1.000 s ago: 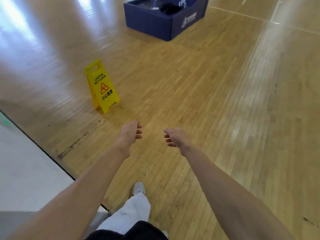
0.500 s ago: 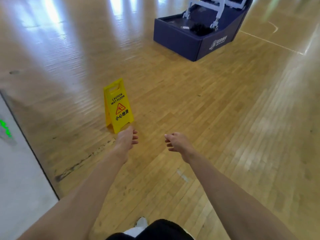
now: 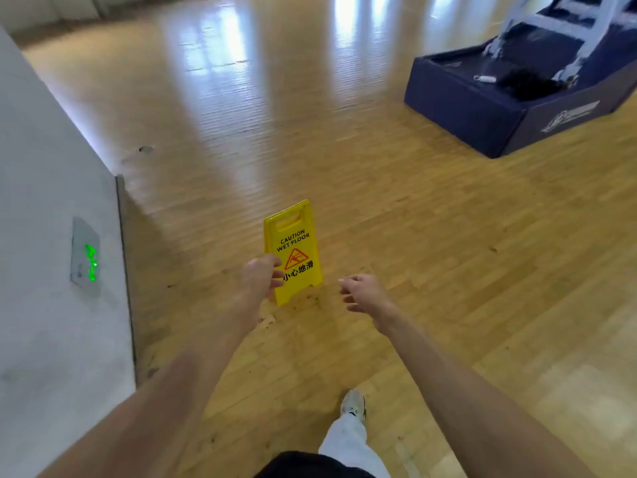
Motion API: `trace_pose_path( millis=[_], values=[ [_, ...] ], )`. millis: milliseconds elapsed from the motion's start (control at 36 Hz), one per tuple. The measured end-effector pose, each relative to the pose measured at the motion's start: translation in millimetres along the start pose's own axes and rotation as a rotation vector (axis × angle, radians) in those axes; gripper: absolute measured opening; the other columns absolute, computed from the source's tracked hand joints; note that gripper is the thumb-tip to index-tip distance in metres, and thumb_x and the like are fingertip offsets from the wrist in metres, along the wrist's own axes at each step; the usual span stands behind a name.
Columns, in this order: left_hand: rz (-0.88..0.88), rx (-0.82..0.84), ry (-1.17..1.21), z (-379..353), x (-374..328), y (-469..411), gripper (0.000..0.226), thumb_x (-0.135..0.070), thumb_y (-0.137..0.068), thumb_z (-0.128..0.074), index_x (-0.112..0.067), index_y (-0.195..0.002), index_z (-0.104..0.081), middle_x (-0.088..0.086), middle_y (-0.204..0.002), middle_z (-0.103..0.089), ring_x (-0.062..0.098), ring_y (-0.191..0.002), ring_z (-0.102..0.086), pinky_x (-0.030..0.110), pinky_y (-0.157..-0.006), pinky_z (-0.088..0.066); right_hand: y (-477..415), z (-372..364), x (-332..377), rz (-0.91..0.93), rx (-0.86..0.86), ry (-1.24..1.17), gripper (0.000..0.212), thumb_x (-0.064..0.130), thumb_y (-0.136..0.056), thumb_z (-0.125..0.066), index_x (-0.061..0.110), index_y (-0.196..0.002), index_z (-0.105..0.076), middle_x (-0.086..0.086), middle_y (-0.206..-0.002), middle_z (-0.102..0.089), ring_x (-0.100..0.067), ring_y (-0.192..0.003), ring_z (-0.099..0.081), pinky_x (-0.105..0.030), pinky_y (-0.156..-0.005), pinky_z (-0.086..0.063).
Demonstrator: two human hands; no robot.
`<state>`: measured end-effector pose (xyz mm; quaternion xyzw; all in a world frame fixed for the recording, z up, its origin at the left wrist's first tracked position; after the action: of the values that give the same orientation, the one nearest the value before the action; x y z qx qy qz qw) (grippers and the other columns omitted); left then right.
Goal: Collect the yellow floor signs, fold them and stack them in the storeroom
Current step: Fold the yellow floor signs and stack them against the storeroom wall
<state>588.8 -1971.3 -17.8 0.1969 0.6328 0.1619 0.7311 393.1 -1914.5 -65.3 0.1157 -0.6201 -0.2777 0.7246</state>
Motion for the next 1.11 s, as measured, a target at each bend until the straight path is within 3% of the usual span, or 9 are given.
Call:
trace_pose_path(
  millis=[83,167,278,444,583,750,1000,1111],
  values=[
    [0.028,-0.066,-0.013,-17,-27,-35,0.012,-0.020,-0.089,-0.049,-0.011,-0.092,-0.056,0.007,-0.087,-0.057,0.020,-0.077,-0.054,0.028,-0.064,-0.040,-43,11,29,0.013,0.067,0.022,0.011,0.018,-0.096,-0.053,0.010,-0.093,-0.060,-0.003,-0.082,-0.057,-0.016,-0.073,-0.052,-0.031,-0.067,-0.047],
    [0.047,-0.080,-0.043,-37,-49,-70,0.019,-0.024,-0.088,-0.050,-0.010,-0.099,-0.056,0.008,-0.095,-0.059,0.023,-0.088,-0.056,0.032,-0.073,-0.042,-88,28,56,0.027,0.104,0.043,0.011,0.020,-0.096,-0.054,0.011,-0.095,-0.060,-0.003,-0.085,-0.059,-0.020,-0.082,-0.054,-0.036,-0.076,-0.047],
    [0.076,-0.114,-0.040,-53,-66,-109,0.020,-0.026,-0.088,-0.050,-0.011,-0.099,-0.058,0.008,-0.097,-0.060,0.024,-0.093,-0.057,0.034,-0.080,-0.043,-141,44,85,0.032,0.120,0.070,0.016,0.020,-0.096,-0.054,0.016,-0.081,-0.059,-0.002,-0.085,-0.059,-0.022,-0.086,-0.055,-0.037,-0.077,-0.048],
    [0.127,-0.185,0.015,-49,-72,-168,0.014,-0.025,-0.091,-0.049,-0.015,-0.084,-0.056,0.008,-0.093,-0.058,0.023,-0.089,-0.054,0.031,-0.071,-0.042,-213,30,112,-0.003,0.210,0.153,0.015,0.023,-0.097,-0.053,0.011,-0.093,-0.060,-0.008,-0.097,-0.061,-0.022,-0.090,-0.056,-0.040,-0.084,-0.051],
    [0.176,-0.209,0.070,-41,-73,-228,0.019,-0.024,-0.094,-0.047,-0.008,-0.097,-0.057,0.008,-0.091,-0.057,0.024,-0.091,-0.054,0.034,-0.079,-0.043,-272,8,121,-0.059,0.272,0.224,0.017,0.026,-0.097,-0.054,0.011,-0.099,-0.061,-0.008,-0.102,-0.062,-0.022,-0.093,-0.058,-0.041,-0.088,-0.052],
    [0.258,-0.197,0.119,-33,-74,-324,0.025,-0.026,-0.093,-0.046,-0.007,-0.105,-0.057,0.012,-0.102,-0.058,0.023,-0.089,-0.054,0.029,-0.066,-0.040,-360,-14,139,-0.130,0.249,0.287,0.013,0.023,-0.096,-0.054,0.013,-0.090,-0.059,-0.006,-0.096,-0.061,-0.021,-0.089,-0.056,-0.037,-0.079,-0.048],
    [0.421,-0.168,0.059,-12,-74,-423,0.033,-0.030,-0.094,-0.045,-0.005,-0.113,-0.054,0.011,-0.102,-0.059,0.027,-0.099,-0.053,0.044,-0.098,-0.039,-457,-53,154,-0.261,0.243,0.313,0.020,0.028,-0.098,-0.052,0.010,-0.101,-0.061,-0.006,-0.095,-0.059,-0.021,-0.087,-0.055,-0.038,-0.078,-0.048],
    [0.451,-0.149,-0.001,-11,-62,-458,0.027,-0.030,-0.097,-0.041,-0.009,-0.100,-0.057,0.011,-0.106,-0.059,0.025,-0.099,-0.052,0.039,-0.090,-0.037,-496,-59,153,-0.314,0.232,0.318,0.021,0.029,-0.098,-0.052,0.010,-0.103,-0.060,-0.006,-0.095,-0.057,-0.020,-0.088,-0.054,-0.038,-0.080,-0.049]
  ],
)
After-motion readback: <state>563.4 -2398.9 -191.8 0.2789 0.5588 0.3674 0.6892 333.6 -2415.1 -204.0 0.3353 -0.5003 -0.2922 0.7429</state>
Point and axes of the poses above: each hand's wrist, its own y-axis away from the middle knuckle, its own z-axis out of the back of the hand, x = y × z, the point moved 5 cm from there along -y, towards the middle knuckle
